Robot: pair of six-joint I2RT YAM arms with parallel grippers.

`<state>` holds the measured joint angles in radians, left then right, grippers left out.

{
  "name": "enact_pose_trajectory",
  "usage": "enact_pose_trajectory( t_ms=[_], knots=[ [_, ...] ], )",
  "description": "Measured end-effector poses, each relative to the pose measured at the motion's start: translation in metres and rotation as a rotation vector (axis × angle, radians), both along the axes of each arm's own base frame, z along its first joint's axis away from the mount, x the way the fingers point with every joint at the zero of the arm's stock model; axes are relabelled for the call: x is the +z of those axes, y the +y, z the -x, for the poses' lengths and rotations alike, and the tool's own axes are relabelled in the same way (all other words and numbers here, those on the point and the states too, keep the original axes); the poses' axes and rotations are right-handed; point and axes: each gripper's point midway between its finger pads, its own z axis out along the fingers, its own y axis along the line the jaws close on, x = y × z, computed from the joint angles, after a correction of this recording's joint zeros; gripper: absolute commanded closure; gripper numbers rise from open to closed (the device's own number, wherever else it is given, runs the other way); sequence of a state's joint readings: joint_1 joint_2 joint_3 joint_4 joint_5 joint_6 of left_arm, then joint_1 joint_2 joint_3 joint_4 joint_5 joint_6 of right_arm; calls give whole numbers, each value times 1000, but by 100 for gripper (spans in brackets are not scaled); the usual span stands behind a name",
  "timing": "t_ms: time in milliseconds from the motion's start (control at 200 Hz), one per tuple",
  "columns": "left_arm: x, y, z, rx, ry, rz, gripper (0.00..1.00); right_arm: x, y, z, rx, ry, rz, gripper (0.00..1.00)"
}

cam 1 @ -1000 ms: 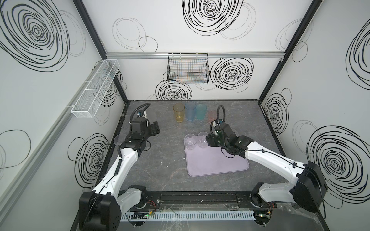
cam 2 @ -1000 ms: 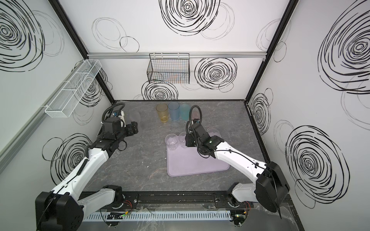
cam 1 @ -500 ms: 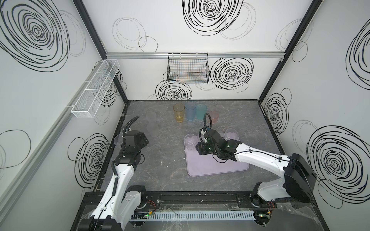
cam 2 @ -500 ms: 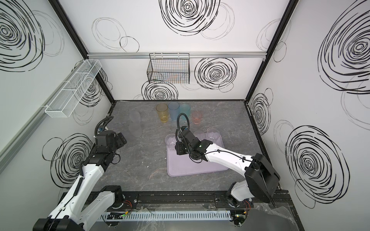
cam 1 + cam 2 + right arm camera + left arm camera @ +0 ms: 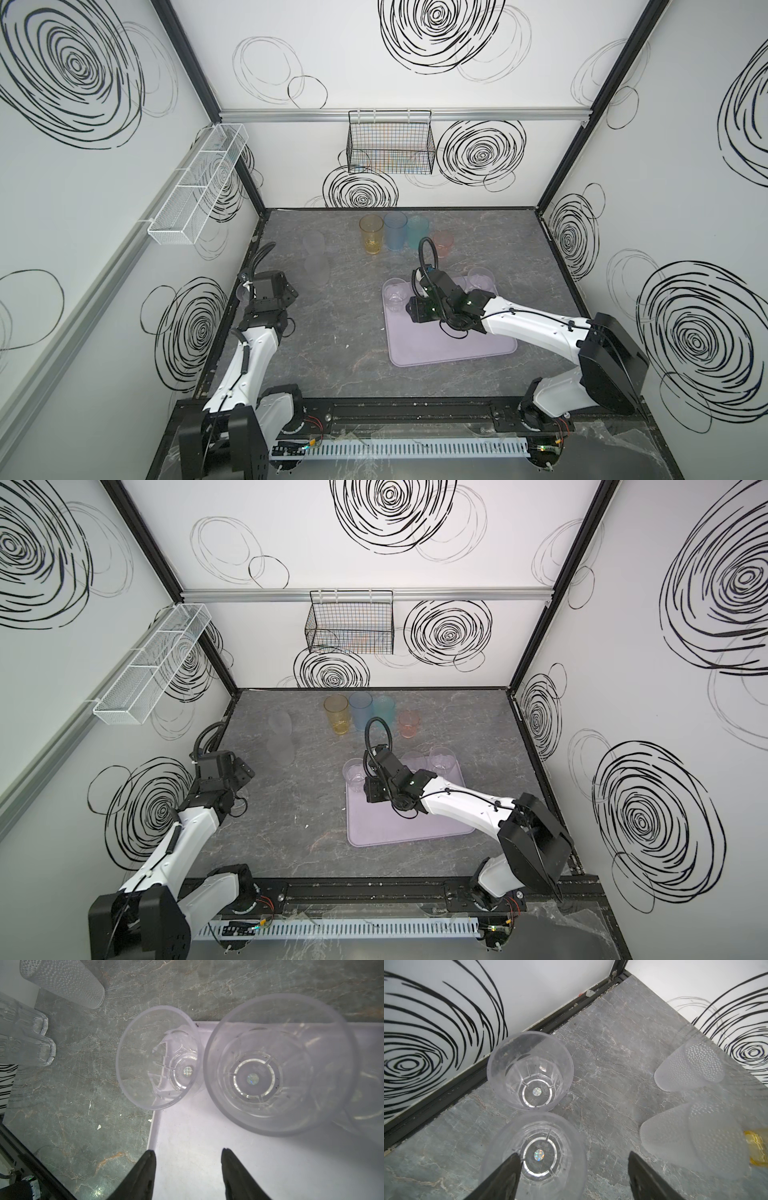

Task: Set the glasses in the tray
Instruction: 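Grasp a clear cup by the frosted cups with the left gripper while the right hovers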

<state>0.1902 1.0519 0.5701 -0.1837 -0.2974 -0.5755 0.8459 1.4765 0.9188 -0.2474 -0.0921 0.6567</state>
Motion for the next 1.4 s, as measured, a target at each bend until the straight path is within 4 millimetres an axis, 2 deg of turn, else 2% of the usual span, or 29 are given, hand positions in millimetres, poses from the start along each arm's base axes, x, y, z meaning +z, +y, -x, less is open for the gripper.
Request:
enact_pose_trajectory(
  t_ms=[130,225,365,450,665,775,891,1171,1401],
  knots=[
    [-6,1,-6,-1,3,9,29,-6,2,3,6,16,9,45],
    [-19,1,-9,-10,27,42,36,-10,4,5,10,26,14,45],
    [-30,2,-11,-13,42,83,46,-8,6,4,9,27,10,45],
    [-31,-1,-15,-27,31,98,54,-2,9,2,8,19,1,45],
    [-35,-9,-20,-61,33,121,58,6,12,1,1,5,-7,45],
    [-31,-16,-20,-84,28,117,62,12,11,0,-7,-6,-19,45],
    [-24,-23,-18,-108,17,110,71,18,9,0,-20,-12,-24,45],
    [-24,-30,-16,-135,26,112,73,20,14,7,-21,-9,-34,44],
    [-23,-50,-15,-195,34,113,73,20,18,12,-11,-7,-36,44]
  ],
)
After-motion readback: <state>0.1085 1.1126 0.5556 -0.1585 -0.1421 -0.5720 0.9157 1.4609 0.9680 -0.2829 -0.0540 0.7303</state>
